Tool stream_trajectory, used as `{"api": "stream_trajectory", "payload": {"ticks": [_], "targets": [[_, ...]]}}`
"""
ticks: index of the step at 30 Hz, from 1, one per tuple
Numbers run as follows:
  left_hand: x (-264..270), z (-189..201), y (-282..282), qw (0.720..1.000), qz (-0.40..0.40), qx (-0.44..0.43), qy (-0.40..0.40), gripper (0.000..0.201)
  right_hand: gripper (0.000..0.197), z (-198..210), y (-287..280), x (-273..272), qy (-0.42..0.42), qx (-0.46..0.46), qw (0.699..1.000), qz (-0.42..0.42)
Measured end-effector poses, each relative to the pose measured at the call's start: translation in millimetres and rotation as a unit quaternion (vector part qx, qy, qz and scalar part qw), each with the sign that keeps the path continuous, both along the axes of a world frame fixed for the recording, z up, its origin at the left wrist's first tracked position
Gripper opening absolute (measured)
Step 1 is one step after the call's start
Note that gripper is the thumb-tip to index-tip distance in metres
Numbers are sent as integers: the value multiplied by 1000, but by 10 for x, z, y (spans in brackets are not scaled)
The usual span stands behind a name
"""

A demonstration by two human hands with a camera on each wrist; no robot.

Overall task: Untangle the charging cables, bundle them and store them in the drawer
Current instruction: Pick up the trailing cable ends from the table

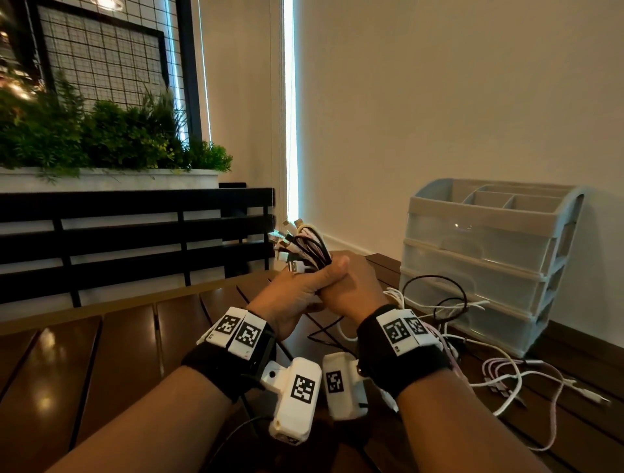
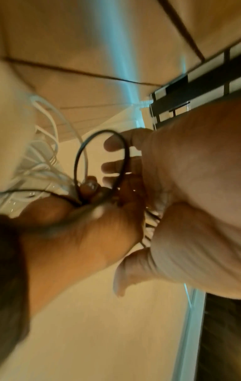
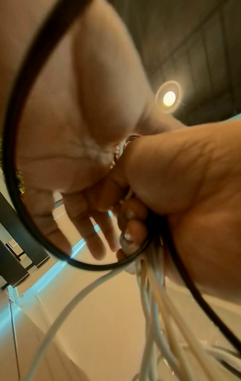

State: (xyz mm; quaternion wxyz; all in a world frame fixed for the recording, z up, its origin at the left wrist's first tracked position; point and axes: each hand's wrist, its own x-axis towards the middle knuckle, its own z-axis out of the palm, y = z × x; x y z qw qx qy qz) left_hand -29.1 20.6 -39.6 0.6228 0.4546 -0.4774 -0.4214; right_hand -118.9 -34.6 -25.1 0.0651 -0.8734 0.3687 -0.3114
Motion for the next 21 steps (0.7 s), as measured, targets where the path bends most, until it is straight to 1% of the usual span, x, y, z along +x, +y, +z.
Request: {"api": "stream_trajectory", "payload": {"ticks": [1, 3, 5, 7, 9, 10, 12, 14, 16, 18, 21], "targets": [[-37, 33, 9, 1000, 4, 1, 2, 56, 20, -13, -5, 3, -17, 0, 1000, -8], [-103, 78, -12, 998, 49, 4, 39, 72, 18, -11, 52, 8, -45, 2, 999, -8], [-128, 105, -56, 989, 110, 20, 93, 82, 20, 1, 96, 29, -6, -62, 998, -8], [-93, 116, -86, 979, 143, 26, 141, 83, 23, 18, 143, 64, 38, -107, 993, -9], [-64, 132, -65, 976, 132, 21, 172, 81, 14, 16, 154, 108, 15, -67, 998, -4], [-66, 137, -43, 975, 116, 23, 186, 85, 11, 9, 139, 125, -8, -39, 999, -6], [-87, 130, -24, 973, 84, 37, 214, 94, 16, 1, 92, 134, -39, 16, 999, -23], [-143, 134, 11, 972, 63, 55, 222, 89, 18, 13, 60, 100, -54, 59, 996, -48], [-204, 126, 18, 974, 65, 71, 206, 84, 18, 7, 61, 63, -55, 54, 995, -69], [-245, 134, 19, 975, 87, 81, 188, 82, 24, -15, 94, 56, -42, 29, 997, -62], [-188, 181, 2, 968, 119, 105, 197, 72, 28, -29, 168, 114, 56, -64, 995, -45]]}}
